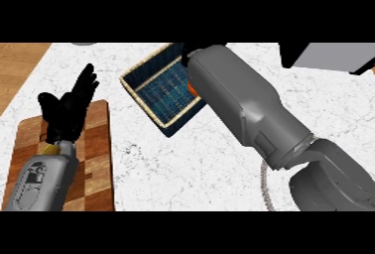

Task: Pick the squash from the placemat and place it in the basket

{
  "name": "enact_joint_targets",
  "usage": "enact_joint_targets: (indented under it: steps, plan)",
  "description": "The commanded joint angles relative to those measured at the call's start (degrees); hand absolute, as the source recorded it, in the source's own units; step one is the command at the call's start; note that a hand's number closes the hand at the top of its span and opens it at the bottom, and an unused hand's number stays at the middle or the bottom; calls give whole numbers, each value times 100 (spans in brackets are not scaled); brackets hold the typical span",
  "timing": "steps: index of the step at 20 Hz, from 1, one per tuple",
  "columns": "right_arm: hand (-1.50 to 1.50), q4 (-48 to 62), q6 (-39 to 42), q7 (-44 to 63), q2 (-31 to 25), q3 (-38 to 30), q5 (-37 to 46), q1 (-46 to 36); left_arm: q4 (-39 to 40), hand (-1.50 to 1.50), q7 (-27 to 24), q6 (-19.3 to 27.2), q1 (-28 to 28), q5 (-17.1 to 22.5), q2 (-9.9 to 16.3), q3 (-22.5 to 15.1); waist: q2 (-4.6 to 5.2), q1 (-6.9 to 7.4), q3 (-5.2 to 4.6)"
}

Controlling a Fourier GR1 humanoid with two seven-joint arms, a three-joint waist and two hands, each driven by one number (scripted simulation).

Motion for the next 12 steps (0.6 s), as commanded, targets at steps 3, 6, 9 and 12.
enact_joint_targets:
  steps: [3, 6, 9, 12]
  plan:
    - [-150, 78, -1761, 991, 51, -325, 18, -381, -36, 0, -2, 76, 54, -11, 29, 83, -61, -179, 1]
    - [-150, -12, -2200, 1074, 51, -502, -74, -292, -70, 0, 63, 74, 215, 31, 99, 180, -149, -368, 7]
    - [-150, -111, -2912, 1138, 51, -602, -79, -251, 75, 0, -50, 15, 324, 104, 115, 263, -174, -441, 3]
    - [-150, -425, -3243, 1011, 51, -628, -154, 202, 154, 0, -125, 124, 288, 97, 138, 393, -242, -675, 9]
